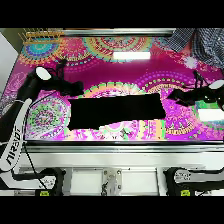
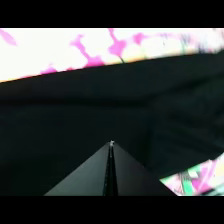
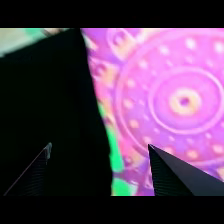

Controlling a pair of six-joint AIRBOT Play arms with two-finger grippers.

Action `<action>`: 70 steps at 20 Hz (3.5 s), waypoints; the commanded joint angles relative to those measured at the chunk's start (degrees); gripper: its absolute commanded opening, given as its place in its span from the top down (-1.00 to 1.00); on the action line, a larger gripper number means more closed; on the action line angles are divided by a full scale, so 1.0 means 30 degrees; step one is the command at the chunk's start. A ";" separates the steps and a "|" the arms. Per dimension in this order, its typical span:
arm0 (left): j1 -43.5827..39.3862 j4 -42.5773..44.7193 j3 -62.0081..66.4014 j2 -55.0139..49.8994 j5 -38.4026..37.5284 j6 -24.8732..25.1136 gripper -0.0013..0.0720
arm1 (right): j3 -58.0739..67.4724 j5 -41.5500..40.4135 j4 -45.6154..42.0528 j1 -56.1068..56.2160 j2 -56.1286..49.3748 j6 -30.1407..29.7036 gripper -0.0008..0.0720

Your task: Fold the clothes and pants, and hang the long-sleeved shirts on hangers.

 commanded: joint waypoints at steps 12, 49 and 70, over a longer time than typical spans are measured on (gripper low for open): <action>-0.6215 -0.0051 0.1188 -0.2871 0.1304 -0.0029 0.93 | -0.0998 0.0321 0.6645 0.2055 -0.4590 -0.3825 0.37; -0.9347 -0.4138 0.9056 -0.9930 0.1756 -0.0517 0.94 | 0.6929 0.6892 -0.4998 1.0885 0.4459 0.7424 0.92; 0.1996 -0.0831 0.9034 -0.2565 -0.2127 -0.0444 0.93 | 0.6929 -0.6972 -0.0583 2.2760 -0.4357 1.0950 -0.90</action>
